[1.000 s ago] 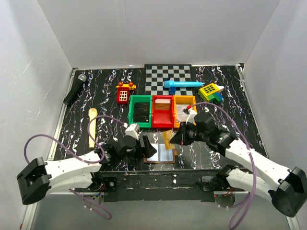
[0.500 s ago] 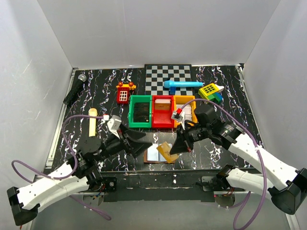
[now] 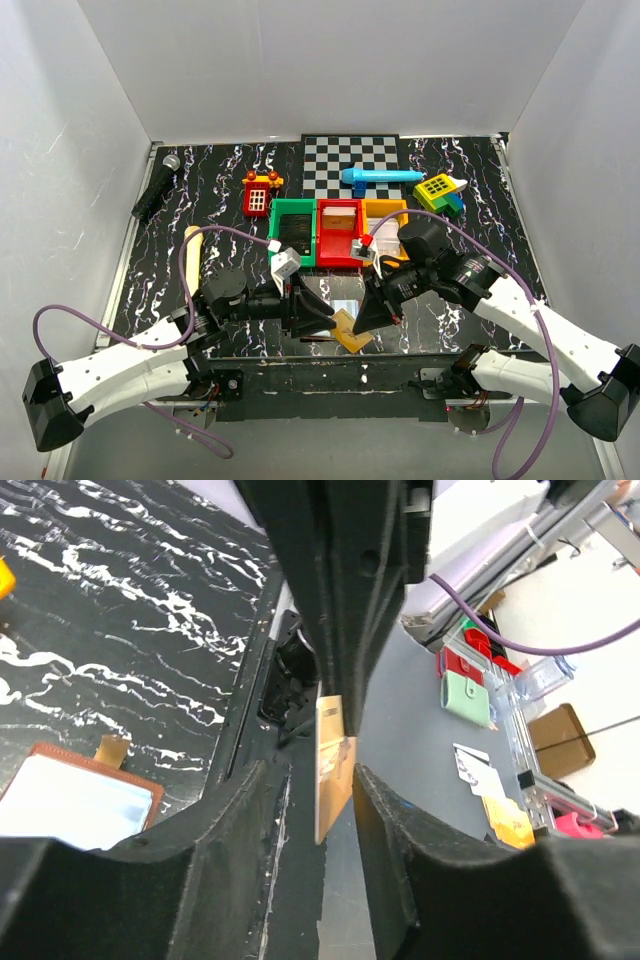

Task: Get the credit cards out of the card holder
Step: Place the credit card in the storage box.

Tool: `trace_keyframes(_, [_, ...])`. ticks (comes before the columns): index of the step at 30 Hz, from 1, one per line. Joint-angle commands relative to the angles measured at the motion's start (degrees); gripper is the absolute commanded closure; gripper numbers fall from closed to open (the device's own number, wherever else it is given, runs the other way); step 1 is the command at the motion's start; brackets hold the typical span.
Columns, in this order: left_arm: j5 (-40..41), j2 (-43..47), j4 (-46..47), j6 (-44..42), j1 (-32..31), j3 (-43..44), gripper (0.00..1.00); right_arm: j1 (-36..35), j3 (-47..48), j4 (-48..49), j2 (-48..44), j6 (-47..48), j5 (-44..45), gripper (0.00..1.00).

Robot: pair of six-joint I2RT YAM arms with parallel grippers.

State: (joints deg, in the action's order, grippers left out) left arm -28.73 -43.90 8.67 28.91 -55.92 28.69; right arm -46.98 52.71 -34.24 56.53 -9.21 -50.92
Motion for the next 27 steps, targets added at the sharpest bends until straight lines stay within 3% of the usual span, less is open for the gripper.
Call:
trace_keyframes(1, [-6.0,0.0,5.0,0.9,0.4,0.6,0.68,-0.4,2.1,0.5,0.0,1.0,0.1,0.99])
trace_keyframes(4, [-7.0,-0.6,5.4,0.9,0.5,0.3,0.98,-0.4,2.3,0.9,-0.2,0.8,1.8,0.99])
trace_keyframes(5, [-7.1,-0.6,5.7,1.2,0.4,0.1,1.00,-0.4,2.2,1.3,-0.3,0.5,2.0,0.92])
trace_keyframes(6, [-6.7,-0.3,6.1,1.4,0.4,-0.5,1.00,-0.4,2.2,1.8,-0.5,0.0,2.0,0.80])
trace_keyframes(8, [-5.3,0.6,6.3,1.9,0.5,-1.3,1.00,-0.4,1.4,4.2,-1.3,-1.8,2.0,0.70])
trace_keyframes(14, [-1.3,5.0,9.0,4.0,0.5,-5.3,1.00,-0.2,-2.7,13.0,-3.7,-7.4,1.8,0.68])
trace_keyframes(27, [2.4,7.6,11.8,7.3,0.5,-8.0,1.00,0.0,-5.5,19.0,-4.5,-11.3,1.0,0.68])
